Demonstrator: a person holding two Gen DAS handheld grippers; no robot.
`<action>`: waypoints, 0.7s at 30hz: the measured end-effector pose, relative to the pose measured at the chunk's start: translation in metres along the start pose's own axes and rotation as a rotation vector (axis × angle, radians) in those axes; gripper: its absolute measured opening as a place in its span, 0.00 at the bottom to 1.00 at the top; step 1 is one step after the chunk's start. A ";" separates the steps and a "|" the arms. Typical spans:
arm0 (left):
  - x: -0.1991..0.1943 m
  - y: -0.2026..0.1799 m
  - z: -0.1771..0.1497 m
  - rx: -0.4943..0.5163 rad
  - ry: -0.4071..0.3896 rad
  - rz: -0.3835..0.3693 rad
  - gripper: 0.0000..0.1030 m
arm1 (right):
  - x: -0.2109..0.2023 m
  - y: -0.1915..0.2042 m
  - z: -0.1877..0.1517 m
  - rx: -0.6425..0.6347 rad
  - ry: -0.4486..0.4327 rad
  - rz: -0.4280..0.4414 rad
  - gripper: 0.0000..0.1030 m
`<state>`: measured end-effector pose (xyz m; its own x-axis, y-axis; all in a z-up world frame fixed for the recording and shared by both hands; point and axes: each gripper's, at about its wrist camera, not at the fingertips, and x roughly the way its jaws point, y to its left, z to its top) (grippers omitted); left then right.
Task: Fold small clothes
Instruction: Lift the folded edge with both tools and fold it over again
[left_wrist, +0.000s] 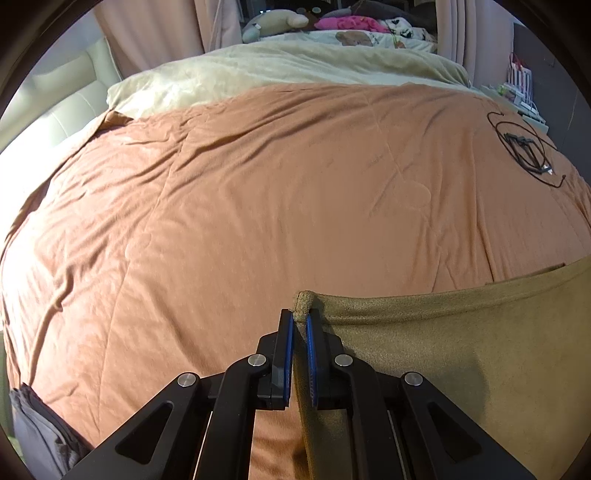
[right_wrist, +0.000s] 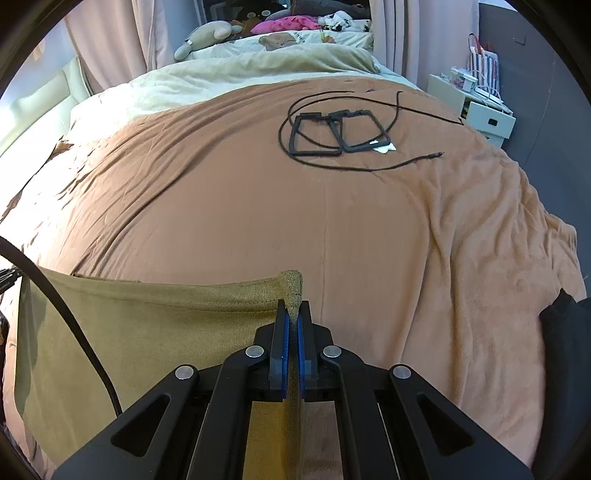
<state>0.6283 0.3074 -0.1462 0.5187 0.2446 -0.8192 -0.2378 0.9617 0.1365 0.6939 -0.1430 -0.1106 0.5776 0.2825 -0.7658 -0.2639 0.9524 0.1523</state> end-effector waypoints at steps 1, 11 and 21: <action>0.002 0.000 0.002 0.003 0.001 0.004 0.07 | 0.002 0.000 0.001 0.000 0.001 -0.002 0.00; 0.038 -0.008 0.013 0.023 0.045 0.050 0.07 | 0.042 -0.003 0.010 0.003 0.037 -0.021 0.00; 0.043 -0.007 0.000 -0.002 0.108 0.074 0.10 | 0.047 -0.003 0.006 0.023 0.075 -0.058 0.22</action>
<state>0.6519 0.3112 -0.1827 0.4080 0.2997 -0.8624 -0.2740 0.9412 0.1975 0.7269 -0.1319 -0.1433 0.5317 0.2183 -0.8183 -0.2135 0.9695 0.1199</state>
